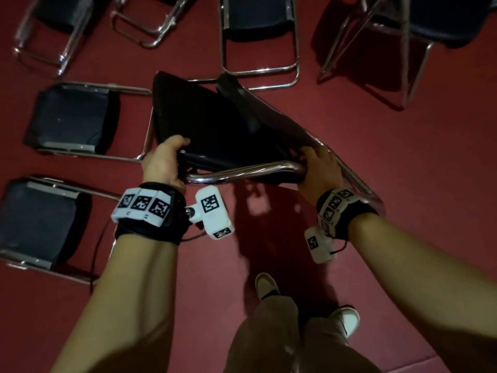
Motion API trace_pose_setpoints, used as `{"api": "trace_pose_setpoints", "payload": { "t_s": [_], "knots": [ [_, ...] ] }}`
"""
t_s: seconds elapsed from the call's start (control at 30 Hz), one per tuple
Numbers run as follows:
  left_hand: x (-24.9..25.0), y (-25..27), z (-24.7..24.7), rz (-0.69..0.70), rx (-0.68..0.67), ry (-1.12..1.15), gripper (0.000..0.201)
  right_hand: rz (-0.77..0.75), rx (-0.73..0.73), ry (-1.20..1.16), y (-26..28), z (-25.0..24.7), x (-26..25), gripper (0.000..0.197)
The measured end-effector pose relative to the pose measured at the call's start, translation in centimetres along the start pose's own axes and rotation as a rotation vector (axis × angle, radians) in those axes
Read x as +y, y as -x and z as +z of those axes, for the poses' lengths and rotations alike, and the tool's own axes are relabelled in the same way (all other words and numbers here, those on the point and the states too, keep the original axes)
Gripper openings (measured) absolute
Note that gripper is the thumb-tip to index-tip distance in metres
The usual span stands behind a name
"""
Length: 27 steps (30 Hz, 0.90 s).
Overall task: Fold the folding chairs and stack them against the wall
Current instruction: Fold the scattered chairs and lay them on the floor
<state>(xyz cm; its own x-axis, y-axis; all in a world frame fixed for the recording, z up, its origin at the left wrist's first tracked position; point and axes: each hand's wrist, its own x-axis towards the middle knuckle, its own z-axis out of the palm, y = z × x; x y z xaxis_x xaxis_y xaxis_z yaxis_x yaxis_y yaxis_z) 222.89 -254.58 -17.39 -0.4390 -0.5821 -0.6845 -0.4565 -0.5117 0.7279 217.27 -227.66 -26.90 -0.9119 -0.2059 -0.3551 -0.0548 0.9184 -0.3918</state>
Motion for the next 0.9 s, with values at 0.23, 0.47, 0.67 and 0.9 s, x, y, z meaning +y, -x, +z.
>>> {"api": "trace_pose_setpoints", "payload": {
  "t_s": [0.23, 0.47, 0.67, 0.9],
  "knots": [
    [-3.1, -1.8, -4.4, -0.111, 0.063, 0.085, 0.032, -0.111, -0.140, -0.064, -0.8, 2.7, -1.2, 0.088],
    [-7.0, -2.2, -7.1, -0.195, 0.154, 0.212, 0.016, -0.267, -0.125, 0.084, -2.2, 4.9, -2.6, 0.078],
    [-12.0, -1.8, -10.1, -0.275, 0.212, 0.324, 0.015, -0.426, -0.177, 0.226, -2.7, 7.0, -3.7, 0.071],
    [-19.1, -2.1, -14.1, -0.344, 0.298, 0.350, 0.012, -0.552, -0.244, 0.360, -1.6, 10.9, -4.0, 0.065]
  ]
}}
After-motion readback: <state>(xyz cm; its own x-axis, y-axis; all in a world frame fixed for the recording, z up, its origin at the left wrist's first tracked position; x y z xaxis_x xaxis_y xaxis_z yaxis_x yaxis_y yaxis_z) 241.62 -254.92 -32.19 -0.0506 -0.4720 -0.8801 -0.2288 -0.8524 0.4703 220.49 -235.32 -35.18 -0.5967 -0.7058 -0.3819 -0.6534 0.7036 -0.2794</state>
